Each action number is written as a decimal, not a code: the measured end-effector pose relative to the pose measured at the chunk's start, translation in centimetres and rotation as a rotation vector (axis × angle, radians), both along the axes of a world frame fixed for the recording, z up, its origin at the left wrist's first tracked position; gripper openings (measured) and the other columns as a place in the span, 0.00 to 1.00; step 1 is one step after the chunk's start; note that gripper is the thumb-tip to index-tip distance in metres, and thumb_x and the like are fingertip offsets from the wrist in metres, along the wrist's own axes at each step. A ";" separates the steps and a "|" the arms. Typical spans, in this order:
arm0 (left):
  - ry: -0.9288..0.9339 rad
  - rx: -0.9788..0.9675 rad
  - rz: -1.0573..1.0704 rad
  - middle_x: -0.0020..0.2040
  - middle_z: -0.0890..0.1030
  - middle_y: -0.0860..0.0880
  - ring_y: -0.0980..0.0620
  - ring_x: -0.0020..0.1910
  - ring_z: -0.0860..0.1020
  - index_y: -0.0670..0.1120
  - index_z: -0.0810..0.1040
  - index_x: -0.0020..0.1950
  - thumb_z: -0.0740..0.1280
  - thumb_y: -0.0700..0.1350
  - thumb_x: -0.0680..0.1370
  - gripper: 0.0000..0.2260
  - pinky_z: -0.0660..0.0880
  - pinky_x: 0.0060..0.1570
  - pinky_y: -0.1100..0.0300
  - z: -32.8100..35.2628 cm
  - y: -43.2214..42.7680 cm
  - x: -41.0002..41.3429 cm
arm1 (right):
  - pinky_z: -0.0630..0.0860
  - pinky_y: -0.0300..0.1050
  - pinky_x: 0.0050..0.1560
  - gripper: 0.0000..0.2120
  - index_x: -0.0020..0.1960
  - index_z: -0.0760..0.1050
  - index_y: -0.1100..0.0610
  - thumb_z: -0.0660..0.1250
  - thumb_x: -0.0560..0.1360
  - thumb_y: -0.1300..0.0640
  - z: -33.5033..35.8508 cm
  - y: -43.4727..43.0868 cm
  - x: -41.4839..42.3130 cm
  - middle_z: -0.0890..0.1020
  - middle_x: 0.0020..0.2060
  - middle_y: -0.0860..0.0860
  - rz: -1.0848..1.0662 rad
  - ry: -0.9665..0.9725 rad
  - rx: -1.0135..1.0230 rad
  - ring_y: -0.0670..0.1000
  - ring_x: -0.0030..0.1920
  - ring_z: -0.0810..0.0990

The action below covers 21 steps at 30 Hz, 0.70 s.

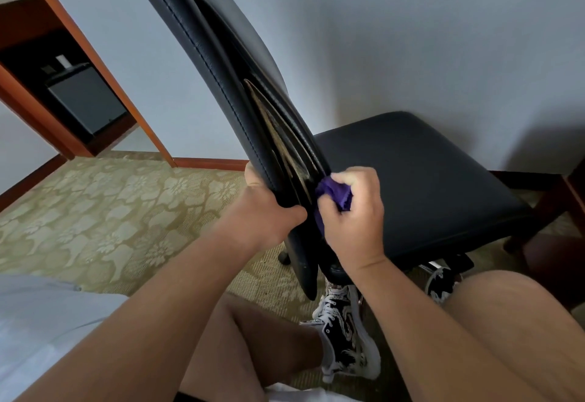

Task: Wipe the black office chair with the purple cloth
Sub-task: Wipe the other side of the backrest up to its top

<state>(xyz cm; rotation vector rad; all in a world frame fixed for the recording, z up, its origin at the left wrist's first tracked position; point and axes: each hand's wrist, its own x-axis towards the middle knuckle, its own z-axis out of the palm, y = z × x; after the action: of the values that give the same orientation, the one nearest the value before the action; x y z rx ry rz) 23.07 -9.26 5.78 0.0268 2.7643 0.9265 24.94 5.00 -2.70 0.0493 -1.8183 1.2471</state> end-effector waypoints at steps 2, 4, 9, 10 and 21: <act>-0.008 -0.009 0.001 0.39 0.83 0.50 0.59 0.29 0.83 0.41 0.72 0.67 0.70 0.51 0.74 0.25 0.69 0.21 0.72 0.0 0.0 0.1 | 0.72 0.36 0.50 0.11 0.49 0.71 0.57 0.67 0.70 0.66 -2.1 -0.9 0.5 0.73 0.49 0.52 0.002 -0.112 -0.165 0.47 0.48 0.75; -0.015 0.009 0.012 0.40 0.83 0.51 0.59 0.30 0.83 0.42 0.72 0.68 0.70 0.50 0.74 0.25 0.70 0.22 0.73 0.0 -0.1 0.1 | 0.72 0.37 0.49 0.10 0.48 0.69 0.54 0.67 0.72 0.65 -4.3 -2.2 1.2 0.74 0.48 0.51 0.015 -0.298 -0.354 0.44 0.47 0.75; -0.028 0.068 0.022 0.46 0.84 0.51 0.55 0.30 0.84 0.47 0.68 0.74 0.70 0.48 0.75 0.27 0.72 0.24 0.71 0.3 -0.1 0.1 | 0.74 0.44 0.48 0.12 0.45 0.69 0.50 0.69 0.73 0.64 -6.5 -3.9 1.6 0.78 0.46 0.53 0.031 -0.511 -0.566 0.48 0.46 0.78; -0.029 0.073 0.022 0.46 0.84 0.51 0.55 0.30 0.84 0.47 0.68 0.74 0.70 0.48 0.76 0.28 0.72 0.24 0.71 0.4 -0.1 0.2 | 0.74 0.44 0.48 0.12 0.45 0.69 0.50 0.69 0.73 0.64 -6.1 -3.6 1.5 0.78 0.45 0.52 0.020 -0.504 -0.547 0.48 0.46 0.78; -0.016 0.013 -0.003 0.41 0.84 0.52 0.56 0.30 0.84 0.45 0.72 0.70 0.70 0.52 0.73 0.26 0.72 0.24 0.70 0.0 -0.5 -0.2 | 0.69 0.29 0.43 0.15 0.49 0.74 0.60 0.72 0.66 0.70 0.5 0.9 0.2 0.75 0.46 0.49 0.009 -0.089 0.056 0.43 0.44 0.73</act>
<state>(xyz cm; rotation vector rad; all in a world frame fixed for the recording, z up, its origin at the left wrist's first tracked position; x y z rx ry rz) 22.90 -9.77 5.83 0.0260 2.7434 0.9396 25.11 5.95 -2.21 0.0333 -1.9319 1.2220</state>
